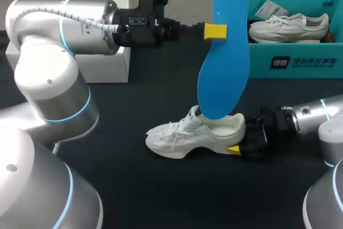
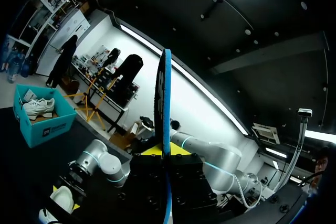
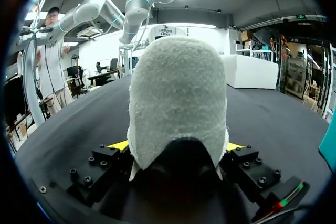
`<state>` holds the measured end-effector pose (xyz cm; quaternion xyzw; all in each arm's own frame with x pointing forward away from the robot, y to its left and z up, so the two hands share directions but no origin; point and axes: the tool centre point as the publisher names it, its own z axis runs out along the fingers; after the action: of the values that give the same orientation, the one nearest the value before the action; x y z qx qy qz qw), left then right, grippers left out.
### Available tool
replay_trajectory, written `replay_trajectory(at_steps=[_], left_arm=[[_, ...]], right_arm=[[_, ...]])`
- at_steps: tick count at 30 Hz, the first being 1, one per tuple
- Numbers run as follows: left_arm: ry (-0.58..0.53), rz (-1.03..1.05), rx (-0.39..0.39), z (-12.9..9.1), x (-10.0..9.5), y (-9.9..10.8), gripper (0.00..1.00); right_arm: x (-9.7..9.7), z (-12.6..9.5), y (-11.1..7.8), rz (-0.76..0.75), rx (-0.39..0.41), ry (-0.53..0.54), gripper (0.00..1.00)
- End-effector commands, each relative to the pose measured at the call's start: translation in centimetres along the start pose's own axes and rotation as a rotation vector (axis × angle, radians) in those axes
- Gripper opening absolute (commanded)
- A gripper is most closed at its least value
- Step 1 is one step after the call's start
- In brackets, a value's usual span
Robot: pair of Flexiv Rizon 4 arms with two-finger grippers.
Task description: Take the shoe out of the shoebox, open the shoe tongue, remove and reinsert the insole, then place the shoe into the shoebox
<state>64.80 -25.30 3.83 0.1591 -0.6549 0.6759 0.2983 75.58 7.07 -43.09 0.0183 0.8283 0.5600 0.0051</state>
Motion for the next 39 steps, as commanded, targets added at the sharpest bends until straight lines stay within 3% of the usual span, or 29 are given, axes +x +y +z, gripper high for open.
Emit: replay_trajectory(at_steps=[1,6,24,29,33,39], left_arm=[[0.001,0.001,0.001,0.1,0.0,0.0,0.00],[0.001,0.001,0.001,0.1,0.0,0.0,0.00],[0.001,0.001,0.001,0.1,0.0,0.0,0.00],[0.001,0.001,0.001,0.1,0.0,0.0,0.00],[0.001,0.001,0.001,0.1,0.0,0.0,0.00],[0.001,0.001,0.001,0.1,0.0,0.0,0.00]], right_arm=[[0.1,0.2,-0.3,0.000,0.004,-0.001,1.00],[0.2,-0.2,-0.1,-0.002,0.017,-0.001,1.00],[0.2,-2.1,2.3,0.035,0.216,-0.039,1.00],[0.1,-2.8,3.6,0.067,0.329,-0.024,1.00],[0.2,-3.2,4.6,0.128,0.478,-0.046,1.00],[0.5,-3.8,5.8,0.154,0.595,-0.061,1.00]])
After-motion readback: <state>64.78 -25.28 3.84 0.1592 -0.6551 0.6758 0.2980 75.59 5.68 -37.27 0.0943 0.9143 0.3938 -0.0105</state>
